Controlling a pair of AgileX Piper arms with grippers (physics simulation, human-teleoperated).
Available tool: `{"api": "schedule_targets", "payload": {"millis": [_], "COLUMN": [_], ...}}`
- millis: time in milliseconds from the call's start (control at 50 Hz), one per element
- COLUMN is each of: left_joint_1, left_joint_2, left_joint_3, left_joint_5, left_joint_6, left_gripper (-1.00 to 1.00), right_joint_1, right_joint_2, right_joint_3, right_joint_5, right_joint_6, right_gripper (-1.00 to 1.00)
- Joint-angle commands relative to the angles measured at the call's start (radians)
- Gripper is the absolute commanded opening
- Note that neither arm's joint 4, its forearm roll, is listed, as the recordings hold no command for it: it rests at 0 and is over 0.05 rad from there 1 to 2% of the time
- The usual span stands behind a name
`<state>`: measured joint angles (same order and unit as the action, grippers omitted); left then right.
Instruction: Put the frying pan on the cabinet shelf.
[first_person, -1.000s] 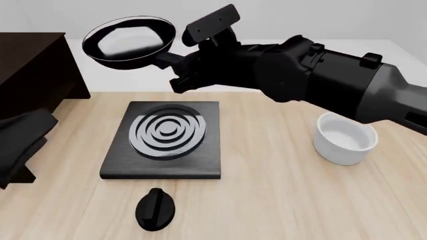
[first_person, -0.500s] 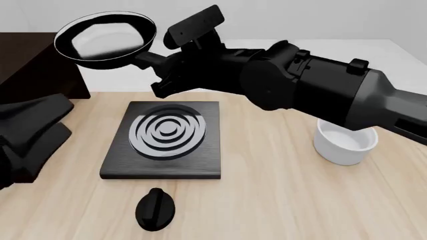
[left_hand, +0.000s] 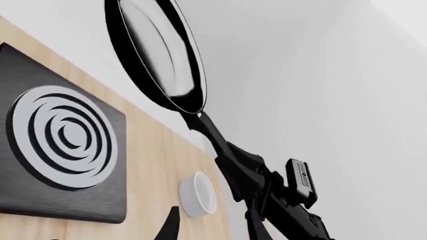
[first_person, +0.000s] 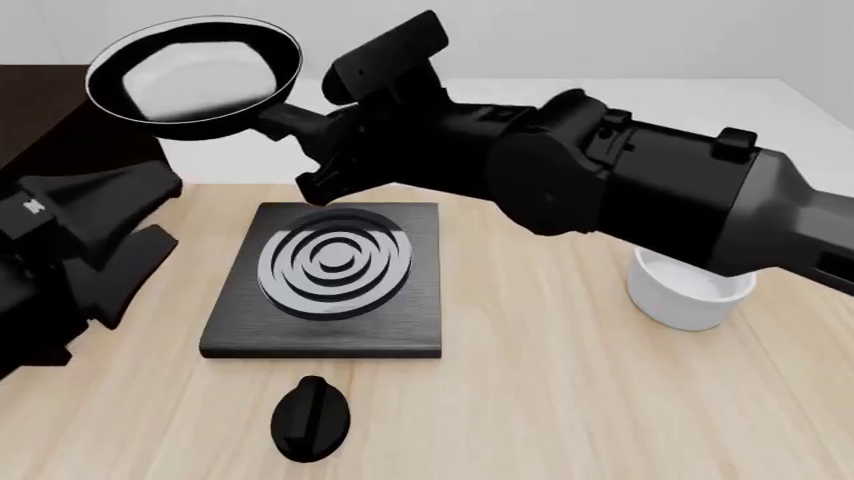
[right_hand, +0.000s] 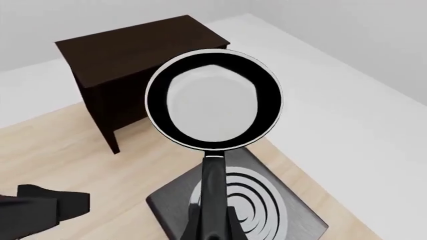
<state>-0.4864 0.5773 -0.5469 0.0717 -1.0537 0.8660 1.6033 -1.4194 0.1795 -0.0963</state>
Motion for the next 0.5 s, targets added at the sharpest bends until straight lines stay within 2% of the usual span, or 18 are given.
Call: {"api": "schedule_targets", "payload": {"millis": [20, 200, 240, 500], "left_joint_1": [0.021, 0.036, 0.049, 0.022], "left_joint_2": [0.063, 0.104, 0.116, 0.189], "left_joint_3": [-0.024, -0.048, -0.060, -0.062], "left_joint_5": [-0.046, -0.065, -0.058, -0.116], "left_joint_6": [-0.023, -0.027, -0.003, -0.023], "left_gripper": [1.00, 1.00, 1.00, 1.00], "right_joint_1": [0.007, 0.012, 0.011, 0.011], "right_joint_2": [-0.034, -0.037, -0.038, -0.045], "right_joint_3": [-0.004, -0.004, 0.001, 0.018], "right_joint_5": [-0.019, -0.019, -0.024, -0.024], "right_joint_6": [0.005, 0.010, 0.011, 0.011], "right_gripper": [-1.00, -1.00, -1.00, -1.00]}}
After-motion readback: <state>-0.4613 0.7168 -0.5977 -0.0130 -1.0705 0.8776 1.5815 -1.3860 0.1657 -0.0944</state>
